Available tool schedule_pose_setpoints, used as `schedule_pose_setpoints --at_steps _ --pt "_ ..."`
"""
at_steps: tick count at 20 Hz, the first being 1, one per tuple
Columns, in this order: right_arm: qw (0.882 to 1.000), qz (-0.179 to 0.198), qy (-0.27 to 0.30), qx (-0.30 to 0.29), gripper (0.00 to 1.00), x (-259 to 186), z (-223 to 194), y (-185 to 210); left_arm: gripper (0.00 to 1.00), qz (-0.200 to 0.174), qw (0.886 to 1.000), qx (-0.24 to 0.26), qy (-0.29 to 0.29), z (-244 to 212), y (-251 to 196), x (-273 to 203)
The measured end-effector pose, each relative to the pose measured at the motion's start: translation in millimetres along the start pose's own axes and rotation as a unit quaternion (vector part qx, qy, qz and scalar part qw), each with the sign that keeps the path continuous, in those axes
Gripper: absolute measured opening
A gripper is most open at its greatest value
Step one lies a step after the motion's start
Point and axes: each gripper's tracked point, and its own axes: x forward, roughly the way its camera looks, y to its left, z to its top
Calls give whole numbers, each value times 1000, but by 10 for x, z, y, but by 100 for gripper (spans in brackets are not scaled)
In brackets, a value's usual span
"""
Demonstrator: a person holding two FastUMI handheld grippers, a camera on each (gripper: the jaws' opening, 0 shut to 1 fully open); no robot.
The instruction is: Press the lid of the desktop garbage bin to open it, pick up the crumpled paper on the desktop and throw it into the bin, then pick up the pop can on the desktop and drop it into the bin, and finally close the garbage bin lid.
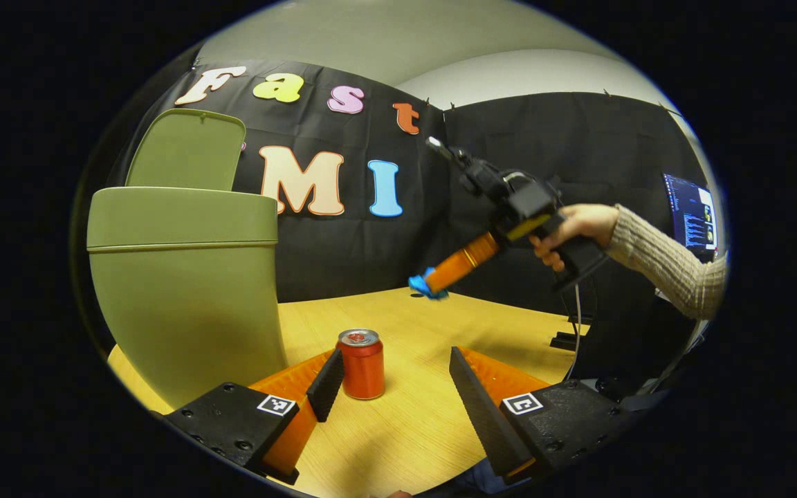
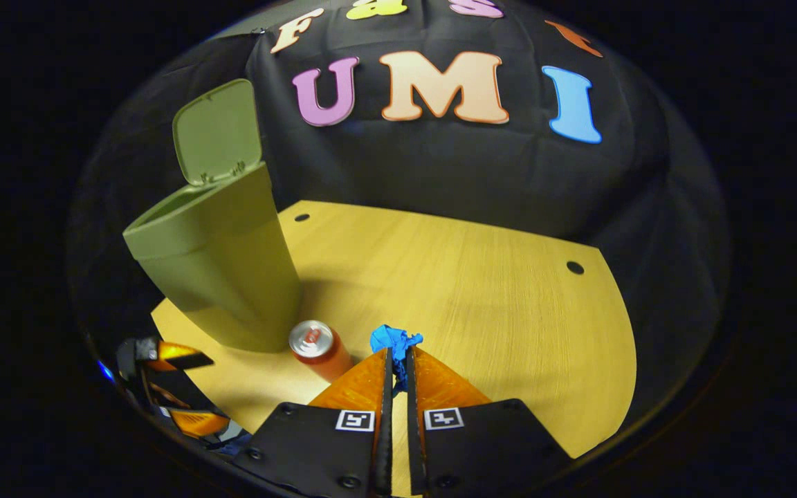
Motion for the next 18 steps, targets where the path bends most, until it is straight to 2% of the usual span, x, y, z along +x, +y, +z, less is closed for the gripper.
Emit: schedule_pose_setpoints --at_steps 4,7,11,13,16,18 --pt "998 29 -49 -18 12 -188 664 373 93 -6 1000 -1 3 -12 -23 3" --pt "994 81 -70 -13 12 -251 956 791 94 -7 1000 -3 5 -5 -29 -4" --pt "984 151 -96 -2 12 -267 1131 1276 93 -5 1000 -4 4 2 -19 -16" --pt "976 177 -123 8 12 -255 1279 1419 93 -5 1000 -5 3 11 -11 -19" --pt "956 235 -172 32 11 -375 1537 1742 93 -4 1000 -4 2 19 -7 -19" --pt "945 267 -186 33 11 -380 1617 1959 93 -1 1000 -3 2 27 10 -29"
